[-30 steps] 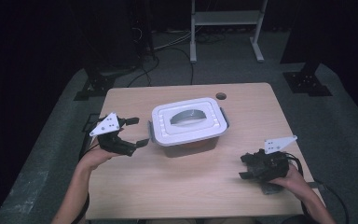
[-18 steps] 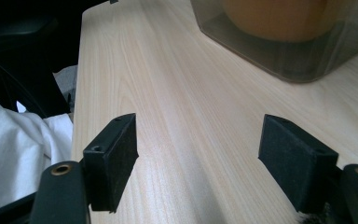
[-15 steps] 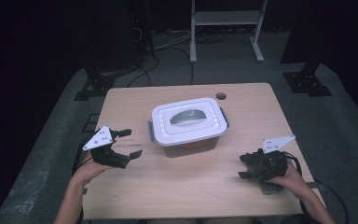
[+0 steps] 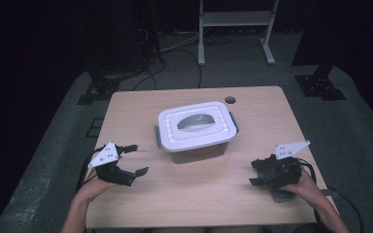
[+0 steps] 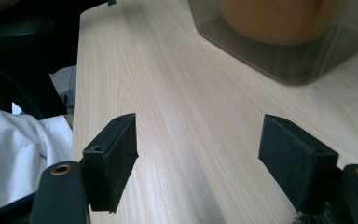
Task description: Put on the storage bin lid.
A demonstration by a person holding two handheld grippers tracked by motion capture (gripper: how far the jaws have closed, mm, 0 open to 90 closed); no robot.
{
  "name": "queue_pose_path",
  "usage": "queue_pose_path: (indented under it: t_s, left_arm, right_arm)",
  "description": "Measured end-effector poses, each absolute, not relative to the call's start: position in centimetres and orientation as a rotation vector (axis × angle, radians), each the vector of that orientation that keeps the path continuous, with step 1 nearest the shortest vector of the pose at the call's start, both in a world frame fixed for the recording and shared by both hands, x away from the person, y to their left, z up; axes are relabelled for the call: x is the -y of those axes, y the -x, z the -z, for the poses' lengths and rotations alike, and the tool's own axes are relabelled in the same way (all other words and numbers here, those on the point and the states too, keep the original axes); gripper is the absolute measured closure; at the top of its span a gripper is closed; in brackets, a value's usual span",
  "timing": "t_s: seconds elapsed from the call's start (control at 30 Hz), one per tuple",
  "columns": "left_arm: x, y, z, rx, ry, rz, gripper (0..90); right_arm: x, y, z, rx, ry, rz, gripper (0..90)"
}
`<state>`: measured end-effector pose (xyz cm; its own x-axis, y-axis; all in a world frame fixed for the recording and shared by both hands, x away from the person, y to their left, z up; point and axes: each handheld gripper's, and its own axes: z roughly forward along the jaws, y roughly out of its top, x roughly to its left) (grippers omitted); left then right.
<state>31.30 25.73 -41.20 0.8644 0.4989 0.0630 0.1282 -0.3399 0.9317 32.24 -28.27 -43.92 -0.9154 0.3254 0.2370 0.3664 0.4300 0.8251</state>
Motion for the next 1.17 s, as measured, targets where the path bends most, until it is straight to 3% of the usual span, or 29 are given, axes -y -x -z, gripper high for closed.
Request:
queue_pose_path:
  t_s: [1.17]
  left_arm:
    - [-24.9, -29.4, 45.0, -0.476, -1.958, -0.365, 10.1]
  right_arm:
    - [27.6, -32.2, 44.5, 2.631, 0.620, 1.501, 26.7]
